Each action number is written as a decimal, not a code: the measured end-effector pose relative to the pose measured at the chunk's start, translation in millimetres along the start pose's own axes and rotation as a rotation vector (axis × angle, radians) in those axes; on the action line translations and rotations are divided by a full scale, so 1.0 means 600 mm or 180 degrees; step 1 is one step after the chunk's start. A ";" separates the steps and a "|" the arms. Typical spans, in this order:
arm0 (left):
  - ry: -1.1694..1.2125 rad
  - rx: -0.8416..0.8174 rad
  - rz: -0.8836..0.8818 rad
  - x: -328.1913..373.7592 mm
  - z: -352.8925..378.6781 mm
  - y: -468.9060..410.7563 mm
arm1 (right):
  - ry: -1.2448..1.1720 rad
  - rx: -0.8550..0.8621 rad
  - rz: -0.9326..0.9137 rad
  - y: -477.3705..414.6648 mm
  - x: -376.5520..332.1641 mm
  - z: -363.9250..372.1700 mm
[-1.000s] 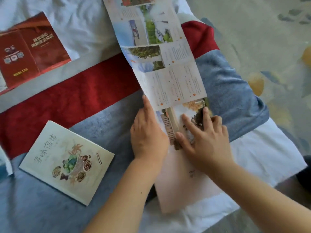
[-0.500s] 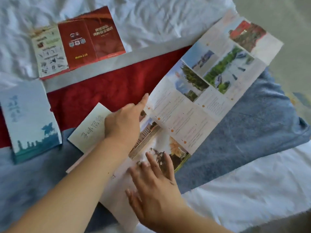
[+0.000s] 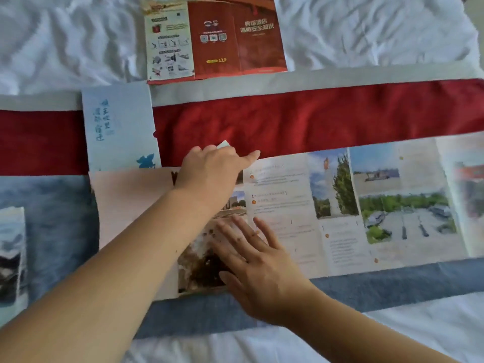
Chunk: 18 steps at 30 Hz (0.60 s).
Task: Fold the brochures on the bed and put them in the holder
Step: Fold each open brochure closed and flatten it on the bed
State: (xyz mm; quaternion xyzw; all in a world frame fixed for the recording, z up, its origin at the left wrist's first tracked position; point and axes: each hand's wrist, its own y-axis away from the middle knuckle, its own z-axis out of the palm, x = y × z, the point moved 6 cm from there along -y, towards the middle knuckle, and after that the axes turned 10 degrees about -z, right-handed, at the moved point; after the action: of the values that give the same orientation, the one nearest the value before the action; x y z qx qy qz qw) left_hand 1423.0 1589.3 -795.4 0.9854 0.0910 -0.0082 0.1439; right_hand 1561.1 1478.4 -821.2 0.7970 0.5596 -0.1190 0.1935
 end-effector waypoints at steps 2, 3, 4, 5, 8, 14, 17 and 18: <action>-0.0076 -0.0012 0.0006 -0.035 0.003 0.003 | -0.0010 -0.0027 -0.0024 -0.022 0.004 0.002; -0.0092 0.0028 0.0011 -0.054 0.006 0.008 | -0.0015 -0.0017 -0.0027 -0.036 0.005 0.003; -0.0074 0.0091 0.0023 -0.072 0.009 0.015 | -0.0001 -0.0003 -0.0016 -0.050 0.007 0.004; -0.0025 0.0160 0.0033 -0.090 0.015 0.023 | 0.0031 -0.0009 0.0003 -0.064 0.009 0.008; 0.0147 0.0387 -0.0004 -0.134 0.045 0.056 | 0.0231 -0.0020 0.0036 -0.092 0.017 0.022; 0.0728 0.0174 -0.0477 -0.216 0.146 0.153 | 0.0382 0.0254 -0.0011 -0.125 0.012 0.035; 0.0637 0.0281 -0.0615 -0.251 0.178 0.203 | 0.0498 0.0232 -0.0004 -0.127 0.011 0.038; 0.0633 0.0306 -0.0723 -0.264 0.186 0.219 | 0.0522 0.0230 -0.0006 -0.128 0.010 0.038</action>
State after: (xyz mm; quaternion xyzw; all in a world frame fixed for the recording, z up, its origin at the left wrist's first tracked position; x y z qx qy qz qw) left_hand 1292.3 1405.6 -858.4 0.9704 0.2152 0.0689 0.0850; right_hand 1491.7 1496.0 -857.7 0.8100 0.5697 -0.0736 0.1180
